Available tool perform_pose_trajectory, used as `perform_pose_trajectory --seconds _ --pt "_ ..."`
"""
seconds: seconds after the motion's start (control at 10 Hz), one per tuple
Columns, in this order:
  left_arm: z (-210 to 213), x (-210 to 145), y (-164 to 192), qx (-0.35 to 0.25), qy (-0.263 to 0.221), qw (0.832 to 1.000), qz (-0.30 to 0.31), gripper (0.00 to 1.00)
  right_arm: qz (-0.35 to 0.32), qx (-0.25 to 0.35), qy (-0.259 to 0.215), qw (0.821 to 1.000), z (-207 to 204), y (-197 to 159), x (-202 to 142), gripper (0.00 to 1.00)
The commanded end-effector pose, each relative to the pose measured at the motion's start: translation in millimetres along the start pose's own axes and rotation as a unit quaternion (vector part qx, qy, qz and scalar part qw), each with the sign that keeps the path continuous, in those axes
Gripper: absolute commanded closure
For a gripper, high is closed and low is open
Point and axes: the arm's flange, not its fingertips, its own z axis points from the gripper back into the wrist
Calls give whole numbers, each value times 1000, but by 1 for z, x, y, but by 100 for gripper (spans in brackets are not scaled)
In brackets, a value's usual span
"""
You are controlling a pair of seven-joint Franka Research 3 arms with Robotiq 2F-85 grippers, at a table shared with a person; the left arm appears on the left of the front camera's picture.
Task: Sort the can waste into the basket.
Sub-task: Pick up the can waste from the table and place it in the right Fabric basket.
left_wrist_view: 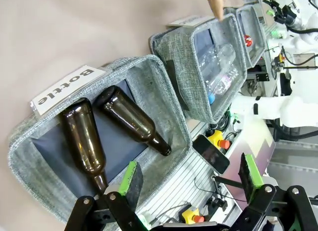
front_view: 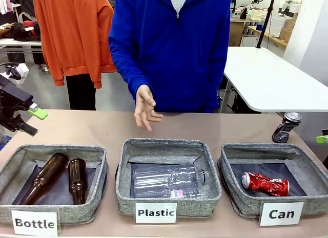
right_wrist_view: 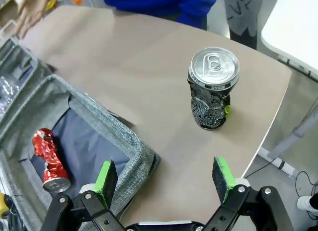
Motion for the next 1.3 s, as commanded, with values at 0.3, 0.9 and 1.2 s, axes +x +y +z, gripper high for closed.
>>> perform_pose_trajectory --seconds 0.3,0.9,1.2 --pt "-1 -2 -2 5 2 1000 -1 0 34 -56 -23 998 -51 -37 3 0" --pt "-1 -2 -2 5 2 1000 -1 0 10 -58 -40 997 -84 -59 11 0" --pt "-1 -2 -2 5 2 1000 -1 0 7 -44 -44 998 -97 -62 13 0"
